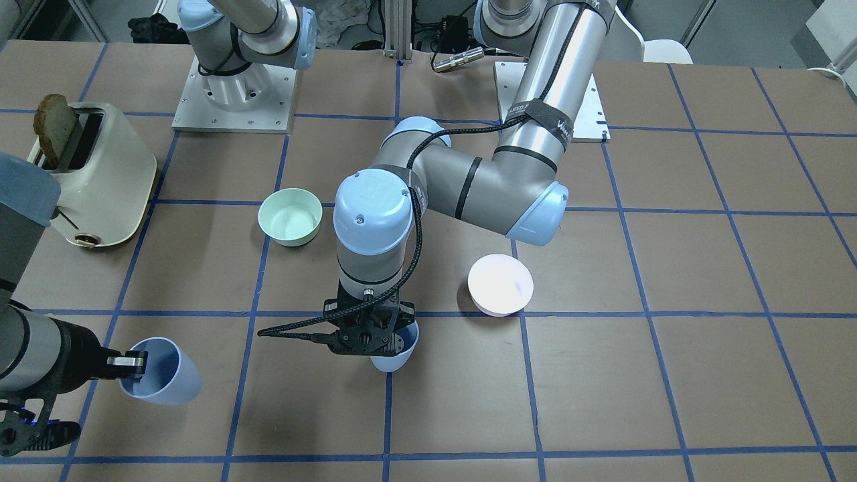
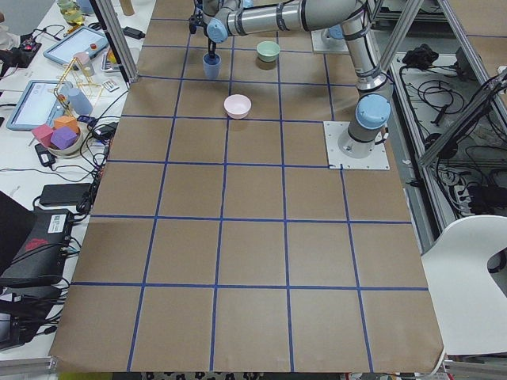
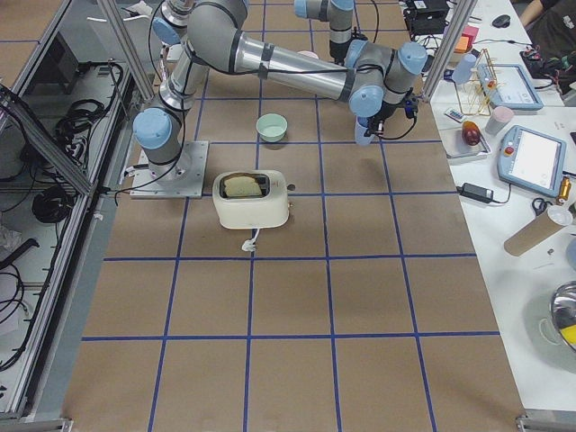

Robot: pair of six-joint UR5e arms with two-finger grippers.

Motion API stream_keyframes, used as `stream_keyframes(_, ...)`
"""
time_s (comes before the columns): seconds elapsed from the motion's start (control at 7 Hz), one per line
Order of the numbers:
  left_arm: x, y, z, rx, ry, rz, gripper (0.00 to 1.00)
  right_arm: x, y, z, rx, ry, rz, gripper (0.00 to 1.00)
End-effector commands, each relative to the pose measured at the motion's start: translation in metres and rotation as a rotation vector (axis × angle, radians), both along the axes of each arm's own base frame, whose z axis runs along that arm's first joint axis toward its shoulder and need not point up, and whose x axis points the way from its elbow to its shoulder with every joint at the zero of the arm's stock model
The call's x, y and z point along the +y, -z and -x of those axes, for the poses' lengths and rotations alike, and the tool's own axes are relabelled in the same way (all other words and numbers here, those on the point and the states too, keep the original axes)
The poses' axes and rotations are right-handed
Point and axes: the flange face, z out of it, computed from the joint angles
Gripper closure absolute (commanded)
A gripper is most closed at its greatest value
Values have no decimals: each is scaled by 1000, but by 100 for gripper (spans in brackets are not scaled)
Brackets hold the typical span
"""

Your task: Stack blue cups with both arms

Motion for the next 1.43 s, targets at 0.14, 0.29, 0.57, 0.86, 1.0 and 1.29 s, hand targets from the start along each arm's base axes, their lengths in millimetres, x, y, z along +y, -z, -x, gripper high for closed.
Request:
stream_keyframes(0.14,-16,-27,-34,5,20,32,0,0,-2,0,0,1,2,100)
stream_keyframes(0.29,-10,-60,-50,4,6,24,0,4,-12,-2,5,13,10,100)
stream_keyframes(0.57,46,-139,-92,-48,17,-141,0,28,-56,-31,8,11,-3,100)
stream_keyframes(0.86,80,-190,-150,-54,-62,-169,0,53,-88,-122,28,60,23,100)
stream_keyframes(1.0,99,-200,-177,-50,-102,-161,0,66,-91,-169,33,54,26,100)
stream_keyframes(1.29,116,-189,-196,-23,-51,-9,0,91,-88,-261,35,88,54,100)
